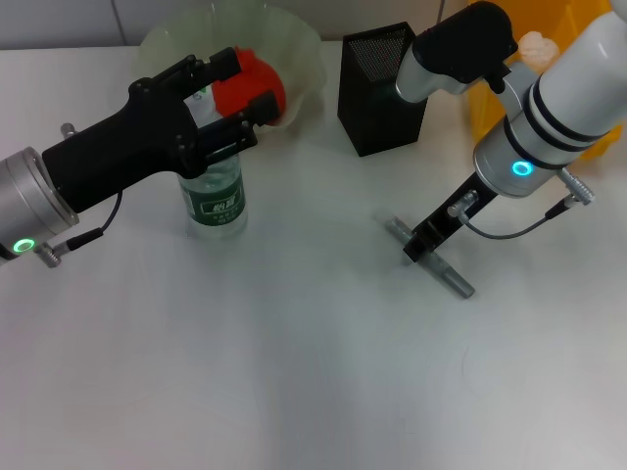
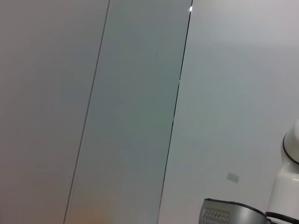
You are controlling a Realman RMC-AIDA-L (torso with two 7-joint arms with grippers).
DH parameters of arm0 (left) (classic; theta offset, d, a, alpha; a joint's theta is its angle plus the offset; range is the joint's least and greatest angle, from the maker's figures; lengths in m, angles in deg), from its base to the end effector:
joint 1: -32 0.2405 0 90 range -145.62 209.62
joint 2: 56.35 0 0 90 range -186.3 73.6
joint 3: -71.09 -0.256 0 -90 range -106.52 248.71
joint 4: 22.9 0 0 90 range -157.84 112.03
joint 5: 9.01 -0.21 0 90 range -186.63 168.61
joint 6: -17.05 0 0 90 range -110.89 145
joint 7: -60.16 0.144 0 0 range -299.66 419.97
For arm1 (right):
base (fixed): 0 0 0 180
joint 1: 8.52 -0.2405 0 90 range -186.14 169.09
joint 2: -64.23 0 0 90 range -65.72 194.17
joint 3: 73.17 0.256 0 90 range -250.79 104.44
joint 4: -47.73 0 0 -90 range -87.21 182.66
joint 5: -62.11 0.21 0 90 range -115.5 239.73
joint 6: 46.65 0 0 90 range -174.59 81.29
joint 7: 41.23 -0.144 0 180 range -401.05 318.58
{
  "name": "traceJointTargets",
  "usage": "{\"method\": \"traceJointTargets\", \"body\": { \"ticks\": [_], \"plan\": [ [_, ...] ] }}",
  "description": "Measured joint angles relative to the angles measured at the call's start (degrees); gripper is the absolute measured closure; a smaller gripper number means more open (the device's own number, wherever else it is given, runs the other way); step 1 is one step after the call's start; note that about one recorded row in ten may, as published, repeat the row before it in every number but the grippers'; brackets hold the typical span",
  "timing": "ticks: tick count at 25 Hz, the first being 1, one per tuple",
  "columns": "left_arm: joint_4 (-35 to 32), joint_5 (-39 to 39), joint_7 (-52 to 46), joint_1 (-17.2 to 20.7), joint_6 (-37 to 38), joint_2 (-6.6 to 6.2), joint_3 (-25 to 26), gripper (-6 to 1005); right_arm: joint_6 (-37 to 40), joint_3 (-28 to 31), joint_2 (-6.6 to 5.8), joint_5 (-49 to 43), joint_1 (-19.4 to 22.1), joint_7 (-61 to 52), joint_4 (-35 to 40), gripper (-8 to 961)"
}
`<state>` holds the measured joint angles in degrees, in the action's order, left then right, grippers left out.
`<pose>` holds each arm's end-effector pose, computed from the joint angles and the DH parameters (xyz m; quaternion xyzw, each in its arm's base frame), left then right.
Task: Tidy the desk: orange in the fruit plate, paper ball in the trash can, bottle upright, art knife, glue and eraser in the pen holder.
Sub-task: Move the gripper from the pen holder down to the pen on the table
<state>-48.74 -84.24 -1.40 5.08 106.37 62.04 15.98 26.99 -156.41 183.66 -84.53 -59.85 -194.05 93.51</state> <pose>-0.2371 0.3250 -0.0016 -0.8617 -0.1531 -0.4396 0.2021 0.1760 0.3917 -0.0673 -0.8930 0.3721 -0.2015 0.1535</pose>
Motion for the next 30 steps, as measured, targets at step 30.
{"method": "traceJointTargets", "body": {
  "ticks": [30],
  "plan": [
    [0.4, 0.0, 0.5, -0.1, 0.0, 0.0, 0.0, 224, 0.2, 0.0, 0.09, 0.1, -0.3, -0.6, -0.5, 788]
  ]
}}
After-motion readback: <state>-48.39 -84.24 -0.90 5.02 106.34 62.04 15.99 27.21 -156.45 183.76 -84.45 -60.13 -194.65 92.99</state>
